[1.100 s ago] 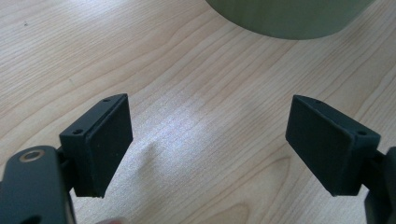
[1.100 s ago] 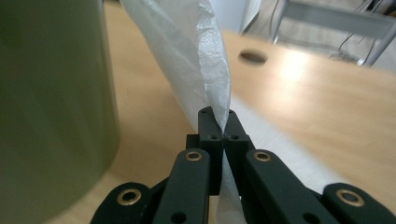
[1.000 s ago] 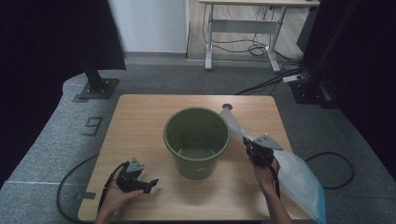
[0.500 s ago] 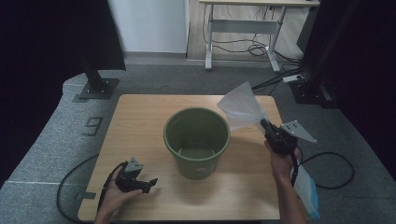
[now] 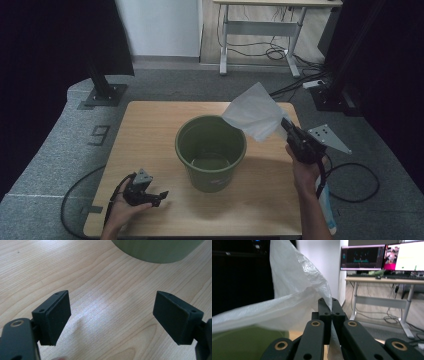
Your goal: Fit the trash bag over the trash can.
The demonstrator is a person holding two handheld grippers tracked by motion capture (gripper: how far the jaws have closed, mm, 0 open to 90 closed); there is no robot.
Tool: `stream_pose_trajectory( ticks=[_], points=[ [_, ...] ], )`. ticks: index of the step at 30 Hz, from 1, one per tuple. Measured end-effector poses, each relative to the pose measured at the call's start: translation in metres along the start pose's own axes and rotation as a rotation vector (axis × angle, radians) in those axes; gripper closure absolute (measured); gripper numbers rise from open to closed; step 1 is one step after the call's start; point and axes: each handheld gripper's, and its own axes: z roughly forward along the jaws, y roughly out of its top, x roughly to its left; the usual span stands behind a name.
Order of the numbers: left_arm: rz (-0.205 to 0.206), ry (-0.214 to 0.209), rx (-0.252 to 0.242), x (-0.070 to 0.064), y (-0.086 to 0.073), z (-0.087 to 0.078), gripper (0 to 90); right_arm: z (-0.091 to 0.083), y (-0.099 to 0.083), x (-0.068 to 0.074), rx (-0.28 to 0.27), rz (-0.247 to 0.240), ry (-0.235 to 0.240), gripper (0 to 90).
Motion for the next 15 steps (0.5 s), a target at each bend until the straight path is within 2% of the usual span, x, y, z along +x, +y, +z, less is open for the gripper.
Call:
stream_pose_trajectory(
  ticks=[5,9,15],
  points=[
    [-0.002,-0.001,-0.003,0.001,0.000,0.000,14.9,-0.012,0.018,0.011,-0.062,-0.022,0.027,88.8],
    [-0.002,-0.002,-0.003,0.000,0.000,0.000,14.9,-0.020,0.021,0.025,-0.078,-0.052,0.055,88.8],
    [0.001,-0.001,0.002,0.000,0.000,0.000,14.9,-0.013,0.004,0.054,-0.018,-0.098,0.149,88.8]
  ],
)
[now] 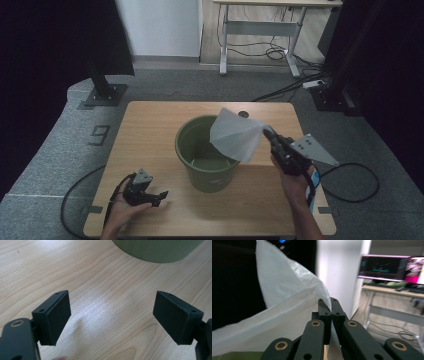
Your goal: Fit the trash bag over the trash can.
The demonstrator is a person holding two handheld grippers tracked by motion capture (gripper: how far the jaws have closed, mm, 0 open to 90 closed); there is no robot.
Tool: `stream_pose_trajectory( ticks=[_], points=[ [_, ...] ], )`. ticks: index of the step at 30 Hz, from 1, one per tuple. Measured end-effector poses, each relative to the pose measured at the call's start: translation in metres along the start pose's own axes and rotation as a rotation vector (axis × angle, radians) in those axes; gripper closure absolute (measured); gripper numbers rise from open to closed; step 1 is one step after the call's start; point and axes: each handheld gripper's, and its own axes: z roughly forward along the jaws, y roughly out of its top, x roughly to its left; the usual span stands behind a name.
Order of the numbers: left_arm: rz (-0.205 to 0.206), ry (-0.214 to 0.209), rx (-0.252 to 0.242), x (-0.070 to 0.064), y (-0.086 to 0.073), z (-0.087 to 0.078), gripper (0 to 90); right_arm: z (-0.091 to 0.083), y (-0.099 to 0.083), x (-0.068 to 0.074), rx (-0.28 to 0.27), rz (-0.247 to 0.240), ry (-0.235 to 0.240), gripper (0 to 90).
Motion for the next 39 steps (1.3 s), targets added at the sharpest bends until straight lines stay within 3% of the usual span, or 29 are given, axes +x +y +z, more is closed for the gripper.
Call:
stream_pose_trajectory(
  ticks=[2,3,10,13,18,20,24,27,29,32,34,39],
  points=[
    [-0.001,0.000,-0.002,0.000,0.000,0.000,14.9,0.009,-0.010,0.012,0.034,-0.003,0.055,88.7],
    [-0.002,0.000,-0.003,0.001,0.000,-0.001,14.9,0.016,-0.019,0.022,0.065,0.004,0.109,88.7],
    [-0.010,0.006,-0.001,0.002,-0.001,0.000,14.9,0.026,-0.038,0.043,0.125,0.010,0.203,88.7],
    [-0.012,0.007,0.000,0.002,-0.001,-0.001,14.9,0.025,-0.044,0.046,0.144,0.036,0.239,88.6],
    [-0.014,0.008,-0.001,0.002,-0.001,-0.001,14.9,0.027,-0.050,0.052,0.193,0.039,0.282,87.2],
    [-0.015,0.011,-0.001,0.001,-0.001,-0.002,14.9,0.028,-0.052,0.054,0.205,0.033,0.290,81.8],
    [-0.017,0.014,-0.004,0.002,-0.001,-0.002,14.9,0.023,-0.055,0.056,0.185,0.042,0.308,62.7],
    [-0.017,0.014,-0.001,0.003,-0.001,-0.002,14.9,0.008,-0.054,0.053,0.146,0.106,0.362,51.0],
    [-0.018,0.018,0.000,0.003,-0.001,-0.003,14.9,-0.001,-0.052,0.052,0.132,0.120,0.361,45.7],
    [-0.020,0.018,-0.013,0.002,0.000,-0.007,14.9,-0.020,-0.056,0.050,0.128,0.096,0.329,40.7],
    [-0.019,0.019,-0.014,0.002,0.000,-0.007,14.8,-0.024,-0.059,0.050,0.136,0.092,0.320,39.8],
    [-0.020,0.020,-0.010,0.003,0.000,-0.006,14.8,-0.038,-0.082,0.044,0.163,0.074,0.248,37.8]
  ],
)
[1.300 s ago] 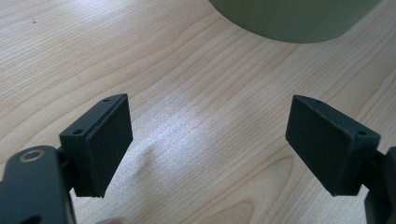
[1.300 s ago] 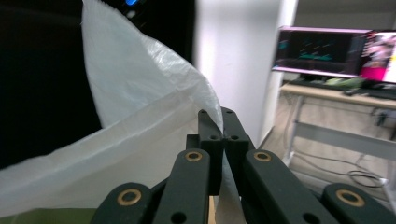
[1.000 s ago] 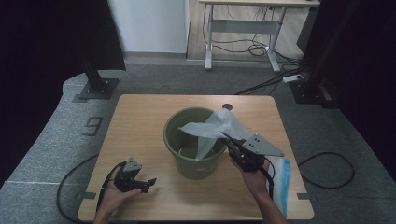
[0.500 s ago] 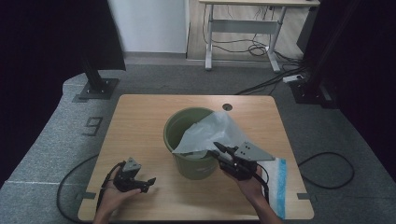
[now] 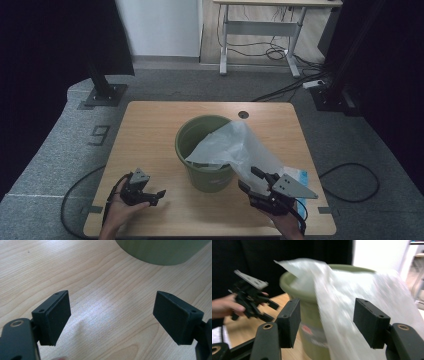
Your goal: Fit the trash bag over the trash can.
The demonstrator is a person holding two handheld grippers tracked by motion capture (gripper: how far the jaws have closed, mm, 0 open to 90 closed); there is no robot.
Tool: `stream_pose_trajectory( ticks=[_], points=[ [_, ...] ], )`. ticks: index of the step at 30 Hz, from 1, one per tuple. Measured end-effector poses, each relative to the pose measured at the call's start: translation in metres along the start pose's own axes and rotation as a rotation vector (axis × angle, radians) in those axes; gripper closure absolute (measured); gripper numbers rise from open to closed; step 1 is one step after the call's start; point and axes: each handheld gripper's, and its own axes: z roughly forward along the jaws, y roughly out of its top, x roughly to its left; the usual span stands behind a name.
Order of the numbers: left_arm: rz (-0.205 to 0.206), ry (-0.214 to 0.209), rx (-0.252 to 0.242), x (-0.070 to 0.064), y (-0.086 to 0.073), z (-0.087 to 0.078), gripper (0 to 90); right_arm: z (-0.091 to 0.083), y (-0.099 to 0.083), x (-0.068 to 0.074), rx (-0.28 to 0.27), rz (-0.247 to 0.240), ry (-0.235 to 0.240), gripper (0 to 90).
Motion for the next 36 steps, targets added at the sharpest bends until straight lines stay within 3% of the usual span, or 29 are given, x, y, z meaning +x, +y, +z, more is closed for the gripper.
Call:
stream_pose_trajectory(
  ticks=[6,10,15,18,23,25,30,36],
  points=[
    [0.000,-0.003,0.005,0.000,0.000,0.002,14.8,-0.012,-0.030,-0.004,0.027,0.008,-0.065,36.5],
    [0.004,-0.006,0.005,-0.001,0.000,0.002,14.9,-0.012,-0.051,-0.008,0.074,0.023,-0.100,36.5],
    [0.004,-0.003,-0.001,-0.001,0.000,0.001,15.0,-0.007,-0.064,-0.009,0.114,0.028,-0.108,38.5],
    [0.005,-0.004,-0.012,-0.001,0.000,-0.001,15.3,-0.002,-0.070,-0.012,0.140,0.026,-0.155,51.9],
    [0.001,-0.014,-0.041,-0.002,0.003,-0.006,15.7,0.001,-0.075,-0.018,0.155,0.017,-0.178,79.9],
    [0.000,-0.017,-0.048,-0.003,0.004,-0.008,15.8,0.000,-0.074,-0.021,0.146,0.014,-0.180,86.9],
    [0.000,-0.020,-0.051,-0.005,0.006,-0.009,15.9,-0.005,-0.050,-0.026,0.088,-0.008,-0.180,88.5],
    [0.005,-0.017,-0.051,-0.005,0.007,-0.010,15.9,0.003,0.007,-0.016,0.012,-0.136,-0.152,88.5]
  ],
)
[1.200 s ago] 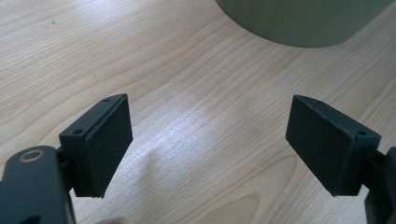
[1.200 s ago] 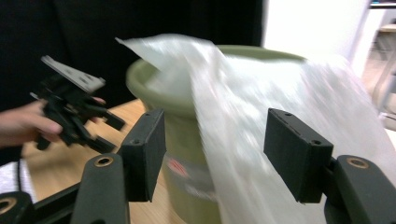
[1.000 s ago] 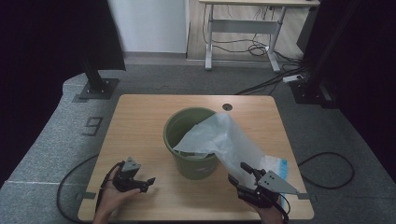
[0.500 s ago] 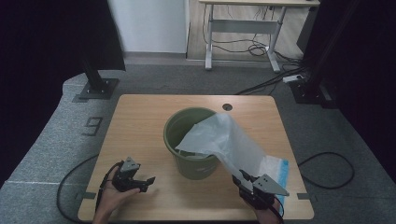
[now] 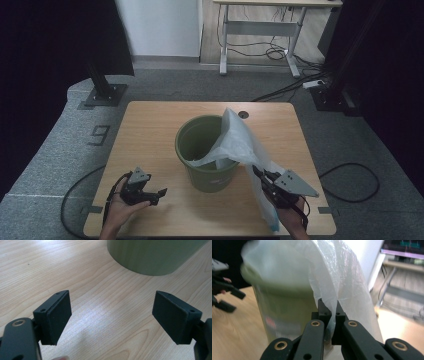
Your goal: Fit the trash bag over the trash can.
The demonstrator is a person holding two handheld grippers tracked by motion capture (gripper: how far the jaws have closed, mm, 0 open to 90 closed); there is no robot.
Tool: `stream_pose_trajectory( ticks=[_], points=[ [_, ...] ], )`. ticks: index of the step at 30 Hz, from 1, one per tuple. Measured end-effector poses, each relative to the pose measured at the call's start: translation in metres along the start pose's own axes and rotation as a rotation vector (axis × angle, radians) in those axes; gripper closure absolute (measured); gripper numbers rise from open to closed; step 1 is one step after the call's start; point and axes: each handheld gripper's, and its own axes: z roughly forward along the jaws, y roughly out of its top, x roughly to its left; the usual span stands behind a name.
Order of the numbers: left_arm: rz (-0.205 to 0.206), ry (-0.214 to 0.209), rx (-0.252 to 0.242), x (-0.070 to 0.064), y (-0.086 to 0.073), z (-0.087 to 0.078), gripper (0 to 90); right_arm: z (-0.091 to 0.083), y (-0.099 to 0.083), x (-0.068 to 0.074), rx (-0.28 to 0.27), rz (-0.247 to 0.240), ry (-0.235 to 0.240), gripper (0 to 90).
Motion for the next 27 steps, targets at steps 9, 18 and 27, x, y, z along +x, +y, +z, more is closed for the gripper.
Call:
stream_pose_trajectory(
  ticks=[9,18,27],
  points=[
    [-0.002,0.007,-0.013,0.003,-0.002,-0.004,16.2,0.037,0.028,0.018,0.061,-0.055,0.051,87.1],
    [0.000,0.004,0.000,0.002,-0.002,-0.001,16.3,0.024,0.019,0.024,0.100,-0.082,0.060,83.8],
    [0.009,0.001,0.014,0.001,-0.002,0.002,16.3,0.024,0.009,0.023,0.146,-0.051,0.099,83.8]
  ],
)
